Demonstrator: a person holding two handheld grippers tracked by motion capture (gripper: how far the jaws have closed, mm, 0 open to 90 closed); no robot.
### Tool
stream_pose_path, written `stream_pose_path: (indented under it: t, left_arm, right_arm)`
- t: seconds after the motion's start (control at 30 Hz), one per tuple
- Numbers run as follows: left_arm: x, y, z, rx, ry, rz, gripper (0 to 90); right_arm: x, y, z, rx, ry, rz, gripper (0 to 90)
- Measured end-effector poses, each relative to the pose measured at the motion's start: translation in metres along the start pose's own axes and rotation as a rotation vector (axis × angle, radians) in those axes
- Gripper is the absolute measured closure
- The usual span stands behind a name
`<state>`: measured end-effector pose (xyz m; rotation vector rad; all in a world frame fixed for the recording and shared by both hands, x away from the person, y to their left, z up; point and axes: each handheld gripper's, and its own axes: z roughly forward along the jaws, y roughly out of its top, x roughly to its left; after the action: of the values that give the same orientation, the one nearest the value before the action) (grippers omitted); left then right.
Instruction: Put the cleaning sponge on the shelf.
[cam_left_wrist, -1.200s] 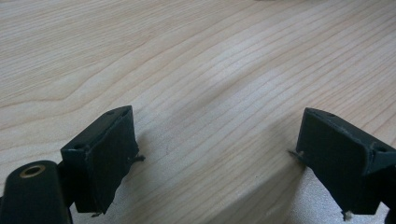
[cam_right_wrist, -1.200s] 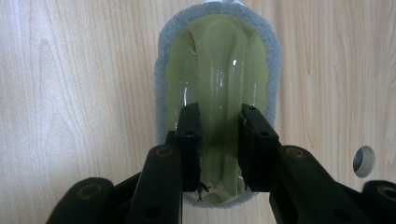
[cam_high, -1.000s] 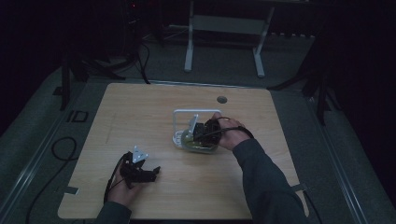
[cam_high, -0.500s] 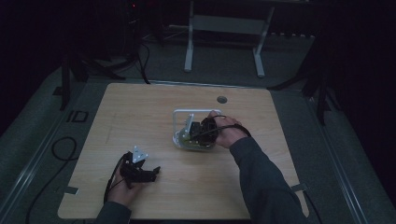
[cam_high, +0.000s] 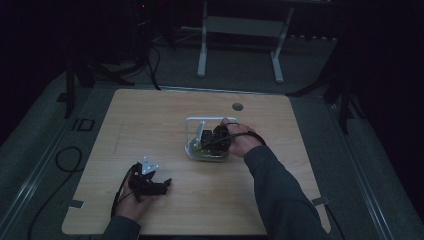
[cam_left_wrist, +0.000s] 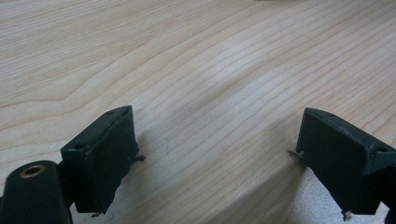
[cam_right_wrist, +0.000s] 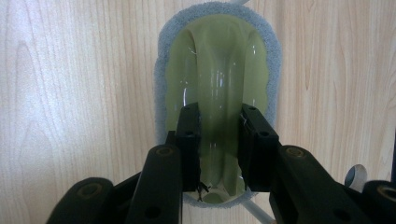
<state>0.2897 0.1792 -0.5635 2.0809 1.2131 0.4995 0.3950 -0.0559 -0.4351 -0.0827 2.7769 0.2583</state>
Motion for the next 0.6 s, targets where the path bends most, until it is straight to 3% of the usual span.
stream_pose_path:
  t: [0.6]
  left_arm:
    - [0.0000, 0.0000, 0.0001, 0.000, 0.000, 0.000, 12.2]
  right_arm:
    - [-0.0066, 0.0000, 0.0097, 0.026, -0.008, -0.009, 71.8]
